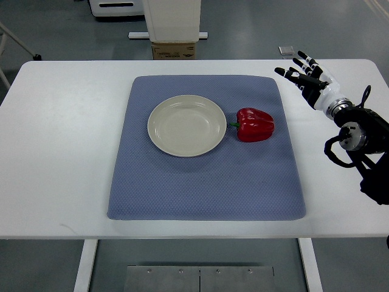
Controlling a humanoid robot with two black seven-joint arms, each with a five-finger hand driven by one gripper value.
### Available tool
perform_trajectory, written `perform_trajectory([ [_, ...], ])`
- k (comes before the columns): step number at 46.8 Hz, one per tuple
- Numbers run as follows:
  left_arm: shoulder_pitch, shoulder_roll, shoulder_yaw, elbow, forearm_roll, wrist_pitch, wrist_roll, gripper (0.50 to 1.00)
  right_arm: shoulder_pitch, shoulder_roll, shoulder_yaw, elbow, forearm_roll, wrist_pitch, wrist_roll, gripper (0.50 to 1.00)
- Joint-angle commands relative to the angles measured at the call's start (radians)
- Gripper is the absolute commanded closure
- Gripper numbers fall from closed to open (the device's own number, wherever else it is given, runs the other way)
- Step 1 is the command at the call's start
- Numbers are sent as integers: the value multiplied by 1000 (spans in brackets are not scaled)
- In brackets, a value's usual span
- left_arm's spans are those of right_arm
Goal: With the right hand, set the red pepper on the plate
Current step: 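Reach the right hand toward the red bell pepper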
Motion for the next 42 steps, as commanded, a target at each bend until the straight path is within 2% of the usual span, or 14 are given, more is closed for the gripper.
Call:
perform_trajectory([
  [1, 0, 0, 0, 1, 1, 0, 0, 500, 0, -3, -3, 3, 0, 10, 0, 500],
  [13, 0, 0, 0, 0, 1, 0, 0, 500, 9, -13, -55, 9, -46, 73, 4, 500],
  [24, 0, 0, 0, 0, -1, 0, 0, 500, 11, -33, -78, 44, -192, 136, 48, 500],
  [30, 0, 0, 0, 0, 1, 0, 0, 500, 26, -53, -126, 61, -245, 148, 79, 500],
  [42, 0, 0, 0, 0, -1, 0, 0, 500, 46, -81, -236, 73, -425, 168, 184, 500],
])
